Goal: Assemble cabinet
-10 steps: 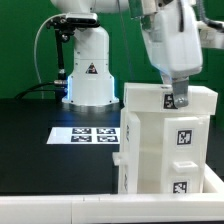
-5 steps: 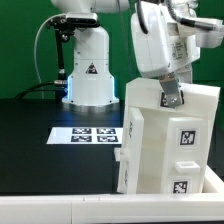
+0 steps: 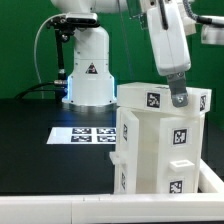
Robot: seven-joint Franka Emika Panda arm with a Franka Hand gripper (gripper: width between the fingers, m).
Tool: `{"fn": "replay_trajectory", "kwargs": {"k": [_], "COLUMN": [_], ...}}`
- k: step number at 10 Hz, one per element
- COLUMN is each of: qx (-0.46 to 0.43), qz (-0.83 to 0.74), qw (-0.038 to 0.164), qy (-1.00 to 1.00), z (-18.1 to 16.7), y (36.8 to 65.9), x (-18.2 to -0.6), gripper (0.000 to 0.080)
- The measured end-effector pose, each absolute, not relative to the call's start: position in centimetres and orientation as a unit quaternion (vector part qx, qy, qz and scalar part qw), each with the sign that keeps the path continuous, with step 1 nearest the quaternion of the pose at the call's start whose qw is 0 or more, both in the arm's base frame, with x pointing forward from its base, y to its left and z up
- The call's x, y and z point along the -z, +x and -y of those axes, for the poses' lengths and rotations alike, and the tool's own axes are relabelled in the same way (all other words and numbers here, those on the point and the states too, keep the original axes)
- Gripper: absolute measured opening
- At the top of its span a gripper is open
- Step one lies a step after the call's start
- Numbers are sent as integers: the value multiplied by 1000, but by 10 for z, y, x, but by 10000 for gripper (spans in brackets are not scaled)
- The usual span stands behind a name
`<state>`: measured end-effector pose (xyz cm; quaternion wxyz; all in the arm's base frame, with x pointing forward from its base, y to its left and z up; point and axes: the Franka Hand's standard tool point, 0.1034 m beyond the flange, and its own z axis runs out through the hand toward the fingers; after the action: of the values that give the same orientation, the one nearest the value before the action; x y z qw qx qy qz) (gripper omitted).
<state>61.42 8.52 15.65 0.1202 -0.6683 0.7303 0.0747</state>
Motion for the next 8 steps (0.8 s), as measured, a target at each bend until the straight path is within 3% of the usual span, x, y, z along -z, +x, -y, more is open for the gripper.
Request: {"fn": "replay_trajectory", "kwargs": {"k": [2, 5, 8], "qx": [-85, -65, -38], "qz": [-630, -541, -315], "qw": [117, 124, 94], "qy": [-763, -830, -944], "z": [-93, -92, -88], "y": [614, 615, 618], "x": [-174, -169, -182], "gripper": [797, 796, 796]}}
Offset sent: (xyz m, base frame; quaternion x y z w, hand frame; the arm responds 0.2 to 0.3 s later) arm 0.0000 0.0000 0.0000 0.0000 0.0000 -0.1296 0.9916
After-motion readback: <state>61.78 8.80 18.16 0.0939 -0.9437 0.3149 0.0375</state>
